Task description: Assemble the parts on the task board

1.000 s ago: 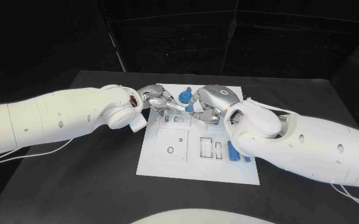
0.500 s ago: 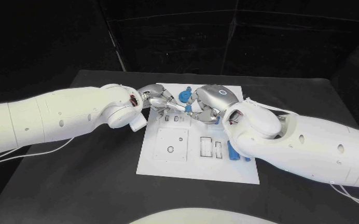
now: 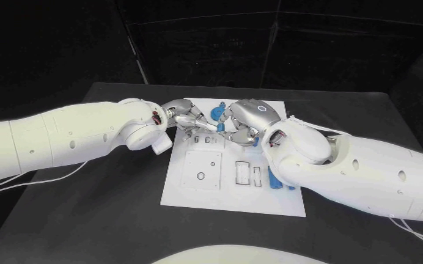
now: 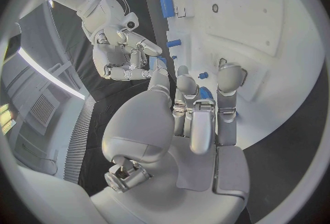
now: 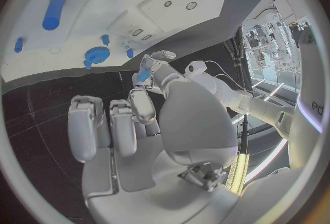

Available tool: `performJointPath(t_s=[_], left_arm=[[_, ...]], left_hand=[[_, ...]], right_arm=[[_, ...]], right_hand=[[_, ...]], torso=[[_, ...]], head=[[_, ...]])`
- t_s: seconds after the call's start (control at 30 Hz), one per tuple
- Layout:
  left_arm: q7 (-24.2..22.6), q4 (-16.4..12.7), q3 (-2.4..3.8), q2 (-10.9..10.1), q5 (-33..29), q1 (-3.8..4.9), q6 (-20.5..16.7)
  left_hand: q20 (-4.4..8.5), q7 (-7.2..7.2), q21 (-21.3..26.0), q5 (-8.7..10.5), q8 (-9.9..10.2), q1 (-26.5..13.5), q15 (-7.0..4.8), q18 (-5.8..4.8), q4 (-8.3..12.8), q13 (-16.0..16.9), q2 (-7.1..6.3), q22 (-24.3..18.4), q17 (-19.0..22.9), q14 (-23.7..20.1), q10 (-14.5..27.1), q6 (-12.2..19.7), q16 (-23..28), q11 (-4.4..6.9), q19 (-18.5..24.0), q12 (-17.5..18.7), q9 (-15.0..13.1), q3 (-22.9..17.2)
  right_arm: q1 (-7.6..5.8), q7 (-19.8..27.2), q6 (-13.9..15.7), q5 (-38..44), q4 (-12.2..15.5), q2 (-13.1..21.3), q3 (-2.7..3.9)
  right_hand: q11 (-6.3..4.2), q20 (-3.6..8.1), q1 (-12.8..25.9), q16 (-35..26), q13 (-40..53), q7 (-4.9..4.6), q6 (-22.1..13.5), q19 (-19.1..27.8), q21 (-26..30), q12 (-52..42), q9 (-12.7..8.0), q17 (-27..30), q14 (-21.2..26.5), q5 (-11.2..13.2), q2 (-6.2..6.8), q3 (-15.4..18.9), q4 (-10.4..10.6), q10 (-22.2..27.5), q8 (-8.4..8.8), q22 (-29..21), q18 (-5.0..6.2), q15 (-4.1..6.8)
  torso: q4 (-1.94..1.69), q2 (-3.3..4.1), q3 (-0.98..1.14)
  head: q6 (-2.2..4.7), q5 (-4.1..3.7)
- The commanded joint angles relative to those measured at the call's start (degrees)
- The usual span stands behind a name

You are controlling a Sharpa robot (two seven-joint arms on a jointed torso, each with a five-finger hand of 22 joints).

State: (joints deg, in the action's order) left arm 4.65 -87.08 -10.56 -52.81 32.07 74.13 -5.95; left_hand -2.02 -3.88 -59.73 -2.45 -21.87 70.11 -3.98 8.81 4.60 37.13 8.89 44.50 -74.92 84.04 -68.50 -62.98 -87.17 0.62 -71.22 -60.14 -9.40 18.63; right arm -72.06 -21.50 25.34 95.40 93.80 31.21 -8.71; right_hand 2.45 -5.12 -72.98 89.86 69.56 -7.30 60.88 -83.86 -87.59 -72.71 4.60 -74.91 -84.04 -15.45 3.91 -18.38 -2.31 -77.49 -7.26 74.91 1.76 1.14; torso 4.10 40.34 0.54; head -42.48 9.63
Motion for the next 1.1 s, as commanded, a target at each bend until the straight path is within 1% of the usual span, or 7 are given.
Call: performJointPath(t_s=[0.03, 0.23, 0.4, 0.67, 1.1], left_arm=[[0.5, 0.0, 0.04, 0.1, 0.2, 0.04, 0.6], [0.5, 0.0, 0.04, 0.2, 0.2, 0.04, 0.6], [0.5, 0.0, 0.04, 0.2, 0.2, 0.04, 0.6], [0.6, 0.0, 0.04, 0.2, 0.2, 0.04, 0.6], [0.6, 0.1, 0.04, 0.2, 0.2, 0.04, 0.4]], left_hand=[[0.03, 0.39, -0.3, -0.24, -0.3, 0.6, -0.34, -0.48, 0.2, 0.1, 0.12, 0.1, -8.8, 4.6, -0.3, -0.1, -0.3, 0.13, -0.3, -0.1, -0.1, -0.1], [0.04, 0.4, -0.4, -0.24, -0.3, 0.7, -0.35, -0.49, 0.3, 0.2, 0.19, 0.1, -8.9, 4.6, -0.4, -0.1, -0.4, 0.14, -0.3, -0.2, -0.1, -0.2], [0.04, 0.4, -0.4, -0.24, -0.3, 0.7, -0.35, -0.49, 0.3, 0.3, 0.22, 0.1, -9.0, 4.6, -0.4, -0.1, -0.4, 0.14, -0.3, -0.3, -0.2, -0.2], [0.04, 0.4, -0.4, -0.24, -0.4, 0.7, -0.35, -0.5, 0.2, 0.3, 0.29, 0.2, -9.0, 4.6, -0.4, -0.1, -0.4, 0.14, -0.3, -0.3, -0.2, -0.2], [0.04, 0.4, -0.4, -0.24, -0.4, 0.7, -0.35, -0.5, 0.2, 0.3, 0.29, 0.2, -9.0, 4.6, -0.4, -0.1, -0.4, 0.14, -0.3, -0.3, -0.2, -0.2]], right_arm=[[-0.12, 1.1, 1.6, 0.1, 0.4, -0.2, 0.07], [-0.12, 1.4, 1.5, 0.1, 0.5, -0.3, 0.07], [-0.12, 1.6, 1.3, -0.1, 0.5, -0.3, 0.07], [-0.12, 1.7, 1.2, -0.2, 0.5, -0.5, 0.07], [-0.12, 1.3, 0.7, -0.3, 0.1, -0.6, 0.07]], right_hand=[[-0.05, 0.41, 0.4, 0.1, 0.1, -0.01, 0.3, -3.2, 0.2, -0.3, 0.1, -15.1, -6.0, -0.2, 0.11, -0.2, 0.3, -0.3, -0.1, 9.0, -0.43, 0.4], [-0.05, 0.44, 0.5, 0.1, 0.2, -0.01, 0.3, -3.2, 0.2, -0.3, 0.1, -15.1, -6.0, -0.2, 0.04, -0.2, 0.4, -0.4, -0.09, 9.0, -0.43, 0.41], [-0.05, 0.44, 0.5, 0.1, 0.2, -0.01, 0.3, -3.2, 0.2, -0.3, 0.1, -15.1, -6.0, -0.2, 0.04, -0.2, 0.4, -0.4, -0.09, 9.0, -0.43, 0.41], [-0.05, 0.44, 0.5, 0.1, 0.2, -0.01, 0.3, -3.2, 0.2, -0.3, 0.1, -15.1, -6.0, -0.2, 0.04, -0.2, 0.4, -0.4, -0.09, 9.0, -0.43, 0.41], [-0.07, 0.46, 0.5, 0.1, 0.2, 0.01, 0.3, -3.2, 0.2, -0.3, 0.1, -15.1, -6.0, -0.2, -0.04, -0.3, 0.4, -0.4, -0.08, 9.0, -0.43, 0.43]], torso=[[-0.01, 0.01, -0.01], [-0.08, 0.02, 0.01], [-0.03, 0.01, -0.02], [-0.03, 0.01, 0.01], [-0.01, -0.01, -0.02]], head=[[-0.1, -0.01], [-0.16, 0.04], [-0.25, 0.14], [-0.28, 0.2], [-0.29, 0.15]])
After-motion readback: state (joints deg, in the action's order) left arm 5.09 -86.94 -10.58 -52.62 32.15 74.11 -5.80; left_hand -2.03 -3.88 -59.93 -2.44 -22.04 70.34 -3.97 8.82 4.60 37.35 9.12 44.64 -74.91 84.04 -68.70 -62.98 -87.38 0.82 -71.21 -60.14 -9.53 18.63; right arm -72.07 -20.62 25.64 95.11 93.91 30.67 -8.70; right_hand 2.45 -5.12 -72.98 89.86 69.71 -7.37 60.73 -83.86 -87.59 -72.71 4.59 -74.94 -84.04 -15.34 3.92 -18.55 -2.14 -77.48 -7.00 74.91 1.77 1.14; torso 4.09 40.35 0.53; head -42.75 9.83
